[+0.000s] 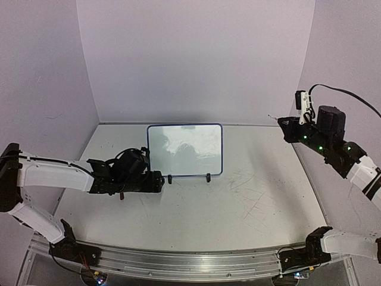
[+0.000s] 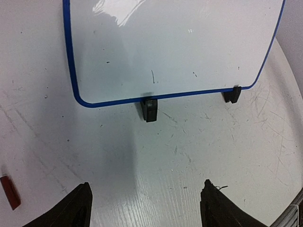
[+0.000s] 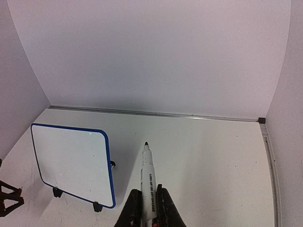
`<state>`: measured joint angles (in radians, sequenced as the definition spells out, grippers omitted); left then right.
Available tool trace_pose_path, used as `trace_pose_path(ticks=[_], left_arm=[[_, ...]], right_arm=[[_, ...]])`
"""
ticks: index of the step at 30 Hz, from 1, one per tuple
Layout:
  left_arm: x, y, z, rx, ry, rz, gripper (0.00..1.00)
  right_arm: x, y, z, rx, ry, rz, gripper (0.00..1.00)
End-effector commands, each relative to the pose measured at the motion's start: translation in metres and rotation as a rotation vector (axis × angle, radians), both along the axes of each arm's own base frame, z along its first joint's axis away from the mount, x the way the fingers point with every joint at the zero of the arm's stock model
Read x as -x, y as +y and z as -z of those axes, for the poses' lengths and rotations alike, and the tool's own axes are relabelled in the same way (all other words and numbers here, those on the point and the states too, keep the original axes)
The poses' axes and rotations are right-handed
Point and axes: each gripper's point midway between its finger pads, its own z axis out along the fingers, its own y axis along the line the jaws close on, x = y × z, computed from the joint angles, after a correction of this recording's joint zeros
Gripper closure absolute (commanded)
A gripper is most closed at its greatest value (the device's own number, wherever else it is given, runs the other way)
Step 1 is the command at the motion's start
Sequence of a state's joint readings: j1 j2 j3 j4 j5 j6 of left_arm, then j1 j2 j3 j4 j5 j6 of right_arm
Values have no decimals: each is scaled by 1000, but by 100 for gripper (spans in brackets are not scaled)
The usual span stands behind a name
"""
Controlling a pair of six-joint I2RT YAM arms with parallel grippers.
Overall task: Write a sentence on the whiteboard
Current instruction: Place the pen cap at the center of the board, then move the whiteboard stand to the center of the board.
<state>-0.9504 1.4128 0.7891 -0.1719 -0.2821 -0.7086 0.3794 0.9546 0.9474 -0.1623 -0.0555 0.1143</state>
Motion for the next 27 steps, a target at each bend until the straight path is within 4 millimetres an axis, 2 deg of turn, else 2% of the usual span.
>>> trace_pose_path(ticks=[1, 6, 11, 17, 21, 27], left_arm=[[-10, -30, 1, 81, -21, 45, 20], [-29, -54, 27, 3, -12, 68, 25], [-48, -71, 45, -56, -23, 65, 36], [-60, -75, 63, -123, -37, 47, 51], [-66, -75, 71, -153, -46, 33, 57], [-73, -68, 80, -214, -60, -3, 58]], right_arm=[[2, 1, -22, 2, -79, -12, 100], [-1, 12, -21, 3, -65, -67, 100], [-3, 16, -18, 13, -52, -87, 100], [2, 14, -19, 24, -67, -93, 100], [6, 14, -21, 25, -77, -102, 100], [8, 18, -20, 20, -79, -125, 100]])
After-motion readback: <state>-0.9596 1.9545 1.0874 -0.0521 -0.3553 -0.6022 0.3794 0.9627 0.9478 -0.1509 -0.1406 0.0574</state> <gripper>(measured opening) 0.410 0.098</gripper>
